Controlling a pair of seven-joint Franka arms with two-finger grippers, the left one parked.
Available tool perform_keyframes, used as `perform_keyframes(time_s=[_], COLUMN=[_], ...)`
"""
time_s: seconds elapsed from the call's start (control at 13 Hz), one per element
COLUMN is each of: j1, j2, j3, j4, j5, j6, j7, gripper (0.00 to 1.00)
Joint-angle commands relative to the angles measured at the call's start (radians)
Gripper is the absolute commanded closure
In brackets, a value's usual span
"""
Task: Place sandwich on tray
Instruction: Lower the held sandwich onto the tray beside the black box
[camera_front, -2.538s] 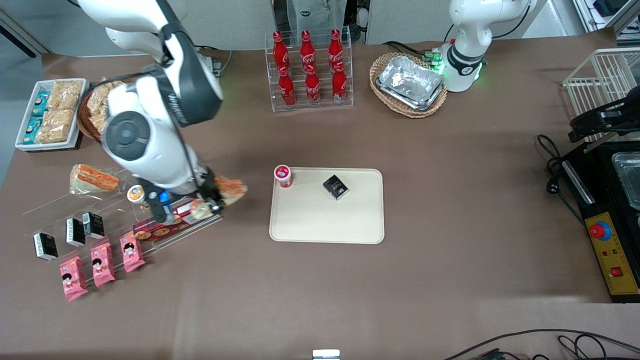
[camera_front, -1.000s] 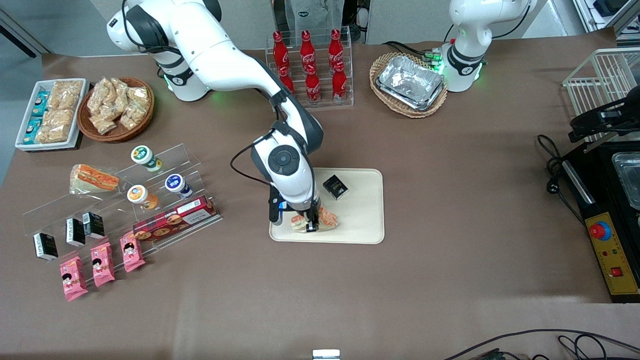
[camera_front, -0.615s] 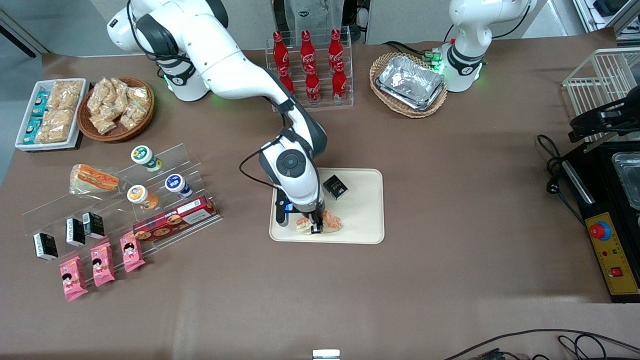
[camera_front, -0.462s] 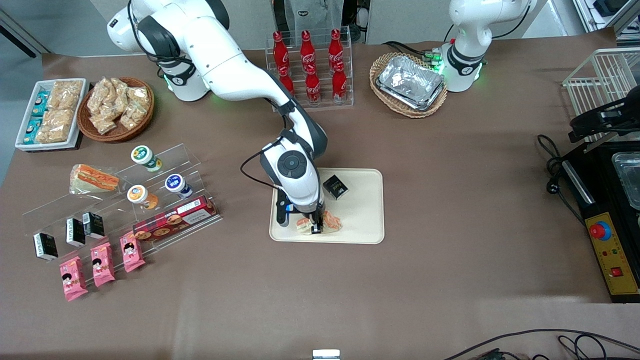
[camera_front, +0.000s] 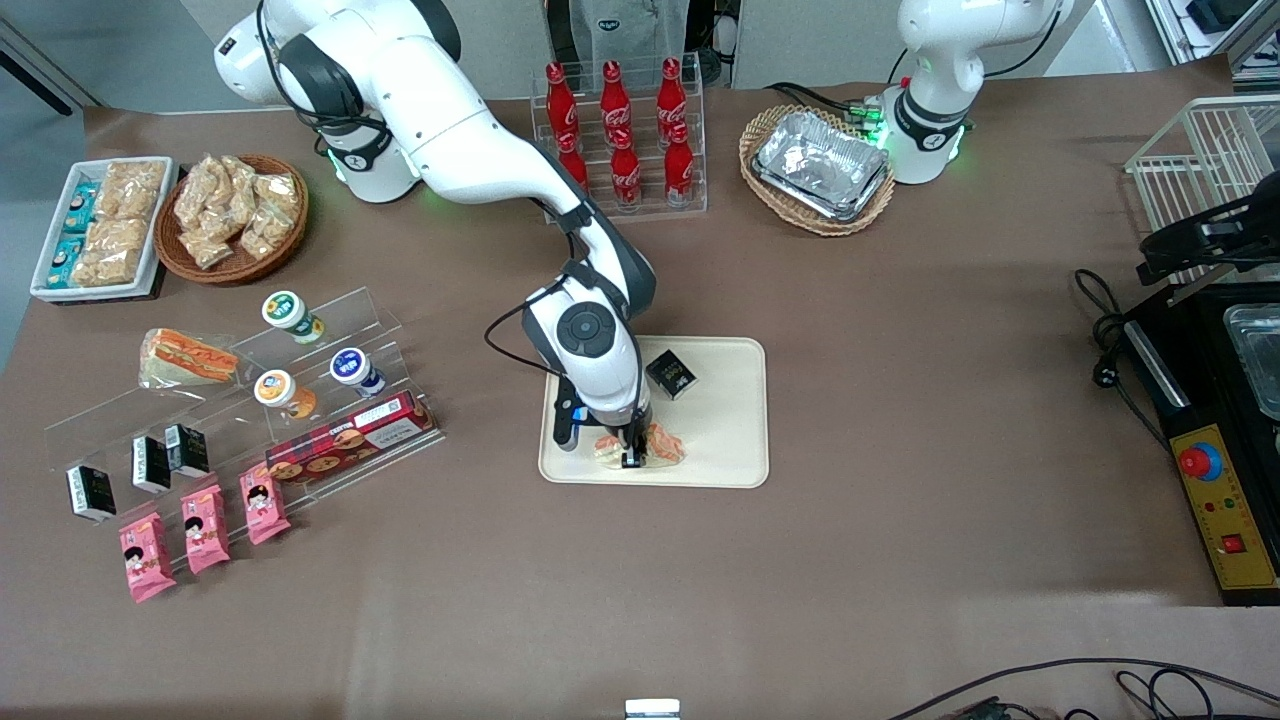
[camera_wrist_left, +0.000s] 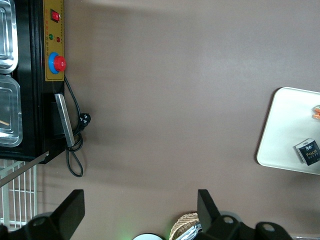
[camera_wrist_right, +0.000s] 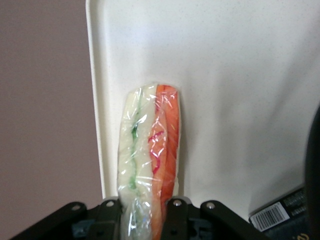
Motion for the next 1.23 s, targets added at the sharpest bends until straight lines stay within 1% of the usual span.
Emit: perform_keyframes(time_s=[0.0, 0.08, 0.15, 0.23, 0.31, 0.38, 0.54, 0.85, 0.92, 1.08, 1.15], j1=[0.009, 0.009, 0.007, 0.006, 0.004, 0.003, 0.003, -0.003, -0.002, 0.007, 0.006], j2=[0.043, 0.045, 0.045, 0.046, 0.046, 0.046, 0.045, 0.038, 0.032, -0.003, -0.026], j3=[-0.015, -0.015, -0.015, -0.015, -0.016, -0.018, -0.021, -0.021, -0.021, -0.021, -0.021], j4=[0.045, 0.045, 0.045, 0.045, 0.045, 0.045, 0.043, 0.043, 0.043, 0.037, 0.036], j5=[0.005, 0.005, 0.005, 0.005, 0.003, 0.002, -0.012, -0.015, -0.026, -0.04, -0.041], j6=[0.025, 0.028, 0.031, 0.031, 0.031, 0.031, 0.031, 0.03, 0.027, 0.001, -0.045], j7=[0.017, 0.015, 0.015, 0.017, 0.017, 0.017, 0.017, 0.011, 0.009, 0.008, 0.006], gripper=[0.73, 0.66, 0.44, 0.18, 0.04, 0.0, 0.0, 0.0, 0.0, 0.0, 0.0])
